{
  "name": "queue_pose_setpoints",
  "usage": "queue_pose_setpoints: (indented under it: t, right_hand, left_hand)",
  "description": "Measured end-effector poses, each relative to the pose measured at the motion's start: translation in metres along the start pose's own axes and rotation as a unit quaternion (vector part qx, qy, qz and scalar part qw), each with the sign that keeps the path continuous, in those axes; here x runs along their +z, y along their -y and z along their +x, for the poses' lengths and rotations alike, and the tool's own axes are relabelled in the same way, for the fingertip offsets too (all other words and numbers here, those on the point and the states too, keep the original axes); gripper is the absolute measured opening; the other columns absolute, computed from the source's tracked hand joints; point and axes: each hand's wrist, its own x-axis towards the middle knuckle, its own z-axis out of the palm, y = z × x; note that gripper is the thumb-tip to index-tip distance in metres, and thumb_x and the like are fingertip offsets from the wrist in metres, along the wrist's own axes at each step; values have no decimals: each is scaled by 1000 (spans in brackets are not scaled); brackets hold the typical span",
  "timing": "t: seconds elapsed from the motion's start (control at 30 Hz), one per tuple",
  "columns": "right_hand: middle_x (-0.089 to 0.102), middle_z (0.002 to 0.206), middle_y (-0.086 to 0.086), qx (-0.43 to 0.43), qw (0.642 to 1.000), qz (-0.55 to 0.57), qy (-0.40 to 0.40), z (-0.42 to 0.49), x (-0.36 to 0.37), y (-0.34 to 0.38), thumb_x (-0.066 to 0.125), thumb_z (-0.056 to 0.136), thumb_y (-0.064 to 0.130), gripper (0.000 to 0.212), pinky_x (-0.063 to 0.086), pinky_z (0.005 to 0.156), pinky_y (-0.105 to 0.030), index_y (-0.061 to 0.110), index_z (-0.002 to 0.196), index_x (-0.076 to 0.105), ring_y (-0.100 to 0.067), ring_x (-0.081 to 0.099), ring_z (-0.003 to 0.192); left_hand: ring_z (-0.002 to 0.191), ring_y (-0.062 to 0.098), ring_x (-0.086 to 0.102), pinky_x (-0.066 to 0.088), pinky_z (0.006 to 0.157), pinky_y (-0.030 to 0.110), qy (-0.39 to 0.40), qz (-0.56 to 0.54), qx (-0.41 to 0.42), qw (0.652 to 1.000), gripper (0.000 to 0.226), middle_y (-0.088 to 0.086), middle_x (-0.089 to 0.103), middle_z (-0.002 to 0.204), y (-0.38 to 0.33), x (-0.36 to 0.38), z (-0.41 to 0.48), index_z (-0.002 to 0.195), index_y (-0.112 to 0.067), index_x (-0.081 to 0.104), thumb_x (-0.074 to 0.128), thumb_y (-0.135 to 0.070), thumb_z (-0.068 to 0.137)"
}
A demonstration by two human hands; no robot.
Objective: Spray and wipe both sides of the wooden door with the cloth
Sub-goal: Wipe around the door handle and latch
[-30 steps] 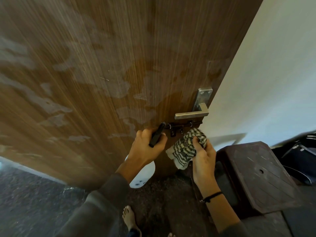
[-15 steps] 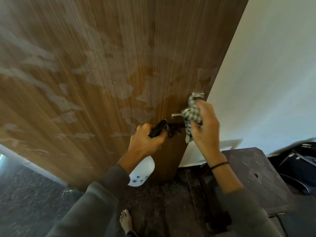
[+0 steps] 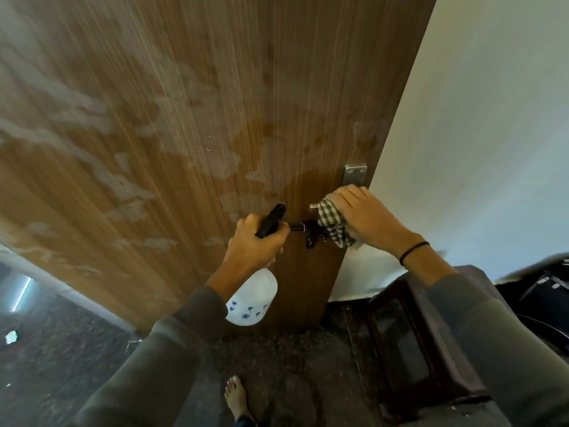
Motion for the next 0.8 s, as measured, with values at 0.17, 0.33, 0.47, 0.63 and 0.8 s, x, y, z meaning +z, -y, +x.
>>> queue_pose_setpoints:
  t: [0.17,0.33,0.47,0.63,0.8]
  right_hand:
    - [63,114,-12,82,996,-3,-24,6,6,24,68,83,23,41,47,92,-44,6,120,60,-31,58,105]
    - [60,109,-9,129,991,21,-37,27,7,59,70,85,23,36,43,89,-44,9,115,58,-29,56,101]
    - [61,119,-10,69,996,53,-24,9,11,34,85,71,20,62,46,95,-44,8,125,58,-31,58,109]
    - [58,137,-11,82,979,175,-72,-17,9,4,70,80,-6,63,40,110,-39,9,139,56,-28,47,129]
    - [57,140,-12,129,962,194,-139,-36,10,9,53,78,-13,63,30,117,-20,4,138,57,-24,42,133]
  left_hand:
    - [53,15,68,53,56,31,-14,38,4,999,22,7,72,69,16,-16,1,91,-11,65,67,-32,97]
    - [52,16,67,58,59,39,0,74,14,997,35,4,72,66,14,-13,17,87,-10,66,65,-45,89]
    - [51,14,66,52,55,30,-4,30,5,1000,29,5,70,68,1,4,30,96,-7,66,67,-36,94]
    - [48,10,62,48,48,22,-6,21,11,1000,27,7,68,68,-10,8,27,96,-4,66,65,-31,98]
    - [46,6,61,48,49,18,18,31,28,999,21,8,68,71,-5,10,24,103,-10,66,63,-30,100]
